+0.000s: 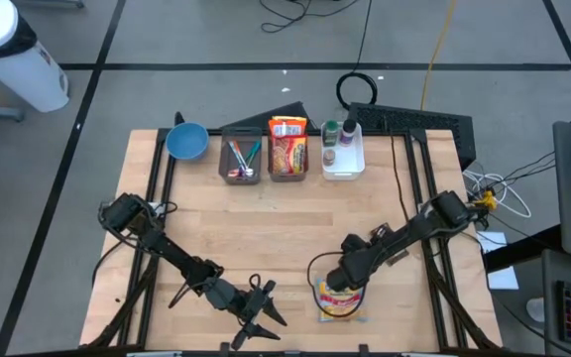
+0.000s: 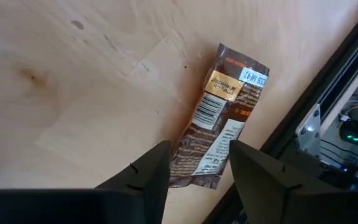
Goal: Pick & Place Food Item
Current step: Put the orange seasoning pack into the white bin
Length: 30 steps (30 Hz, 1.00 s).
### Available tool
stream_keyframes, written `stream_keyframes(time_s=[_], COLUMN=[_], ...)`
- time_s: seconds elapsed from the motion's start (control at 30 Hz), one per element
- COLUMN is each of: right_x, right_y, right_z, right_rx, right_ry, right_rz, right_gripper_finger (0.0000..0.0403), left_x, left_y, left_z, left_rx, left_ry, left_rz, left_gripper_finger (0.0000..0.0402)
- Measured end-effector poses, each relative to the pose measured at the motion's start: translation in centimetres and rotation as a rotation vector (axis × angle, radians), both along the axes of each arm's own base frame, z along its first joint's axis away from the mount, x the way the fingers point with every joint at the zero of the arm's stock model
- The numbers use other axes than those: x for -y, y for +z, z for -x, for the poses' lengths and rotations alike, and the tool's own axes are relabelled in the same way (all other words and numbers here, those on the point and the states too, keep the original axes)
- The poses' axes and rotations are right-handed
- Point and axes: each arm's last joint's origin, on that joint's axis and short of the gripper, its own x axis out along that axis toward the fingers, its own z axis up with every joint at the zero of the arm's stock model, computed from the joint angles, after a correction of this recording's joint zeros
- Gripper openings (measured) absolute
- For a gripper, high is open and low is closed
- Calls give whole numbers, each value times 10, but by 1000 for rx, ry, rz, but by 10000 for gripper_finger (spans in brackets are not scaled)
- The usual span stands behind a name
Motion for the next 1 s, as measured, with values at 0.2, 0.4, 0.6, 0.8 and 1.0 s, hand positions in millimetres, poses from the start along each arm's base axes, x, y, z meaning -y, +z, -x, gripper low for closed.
stream_keyframes(time_s=[0.2, 0.4, 0.6, 0.8, 1.0], right_x=[-1, -1, -1, 2, -4], right_y=[-5, -6, -11, -21, -30], right_z=[-1, -2, 1, 11, 11], right_rx=[-17, -2, -8, -63, 13], right_ry=[8, -7, -17, -63, -68], right_rz=[2, 7, -5, -17, -42], right_gripper_finger=[138, 130, 125, 125, 125], left_x=[0, 0, 0, 0, 0], left_y=[0, 0, 0, 0, 0], left_z=[0, 0, 0, 0, 0], left_rx=[0, 0, -2, -7, -7], left_ry=[0, 0, 0, 0, 1], left_rz=[-1, 0, 3, 11, 11], left_gripper_finger=[182, 182, 182, 182, 182])
